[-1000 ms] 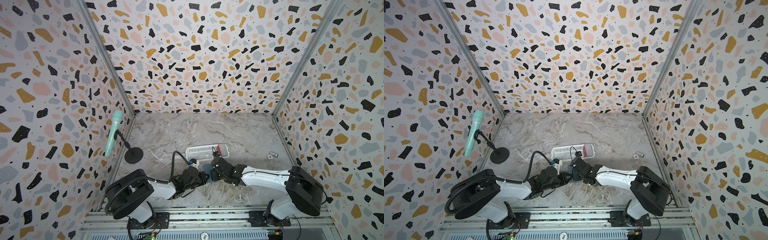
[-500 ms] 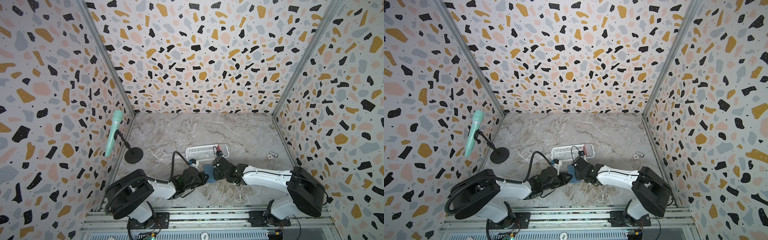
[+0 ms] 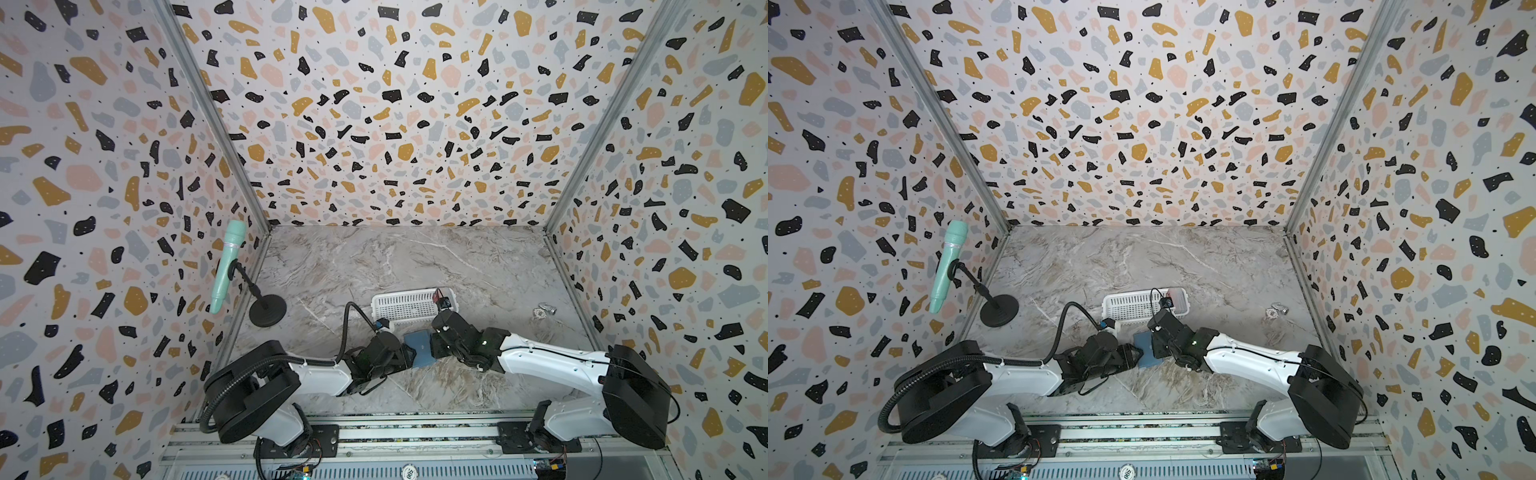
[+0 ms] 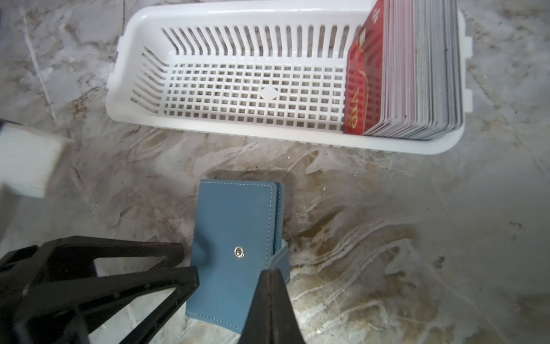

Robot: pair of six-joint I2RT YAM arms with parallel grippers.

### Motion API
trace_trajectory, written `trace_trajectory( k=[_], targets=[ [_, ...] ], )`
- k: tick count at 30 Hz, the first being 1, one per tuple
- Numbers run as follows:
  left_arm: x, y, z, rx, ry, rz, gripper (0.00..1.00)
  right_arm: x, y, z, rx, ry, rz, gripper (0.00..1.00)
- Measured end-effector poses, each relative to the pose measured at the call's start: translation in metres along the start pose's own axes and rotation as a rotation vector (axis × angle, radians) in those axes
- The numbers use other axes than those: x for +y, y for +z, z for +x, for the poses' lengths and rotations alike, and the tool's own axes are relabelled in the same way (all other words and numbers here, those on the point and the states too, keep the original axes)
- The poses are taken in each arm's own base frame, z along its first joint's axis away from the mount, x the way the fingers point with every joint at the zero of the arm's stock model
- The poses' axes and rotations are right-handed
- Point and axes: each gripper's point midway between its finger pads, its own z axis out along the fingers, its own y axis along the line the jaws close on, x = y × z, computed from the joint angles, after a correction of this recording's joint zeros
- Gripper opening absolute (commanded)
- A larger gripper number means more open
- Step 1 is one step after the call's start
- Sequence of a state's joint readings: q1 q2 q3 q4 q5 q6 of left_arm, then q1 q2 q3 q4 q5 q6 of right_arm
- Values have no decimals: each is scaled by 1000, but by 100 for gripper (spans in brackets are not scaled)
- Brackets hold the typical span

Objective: Put the credit cards into the card holder

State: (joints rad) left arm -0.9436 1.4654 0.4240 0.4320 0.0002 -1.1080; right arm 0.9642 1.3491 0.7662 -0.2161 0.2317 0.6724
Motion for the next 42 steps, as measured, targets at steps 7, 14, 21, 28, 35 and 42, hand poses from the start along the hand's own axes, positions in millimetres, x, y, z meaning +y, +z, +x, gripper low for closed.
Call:
trace_trajectory(
  k=[7,14,21,28,35,42],
  targets=[
    [-24,-8,-7,-6,25,71,78,4,-14,-9,-34,10,-33,4],
    [-43,-8,-13,-6,45,115,80,9,-21,-11,-45,6,-57,3],
    [-40,-7,-10,10,51,108,79,16,-33,-15,-72,1,-85,3],
    [-38,-5,-7,20,53,101,75,19,-37,-16,-81,-7,-92,3],
    [-38,-5,-7,22,53,101,75,22,-39,-15,-80,-17,-96,3],
    [-31,0,-3,37,53,82,75,26,-42,-18,-86,-20,-102,3]
  ],
)
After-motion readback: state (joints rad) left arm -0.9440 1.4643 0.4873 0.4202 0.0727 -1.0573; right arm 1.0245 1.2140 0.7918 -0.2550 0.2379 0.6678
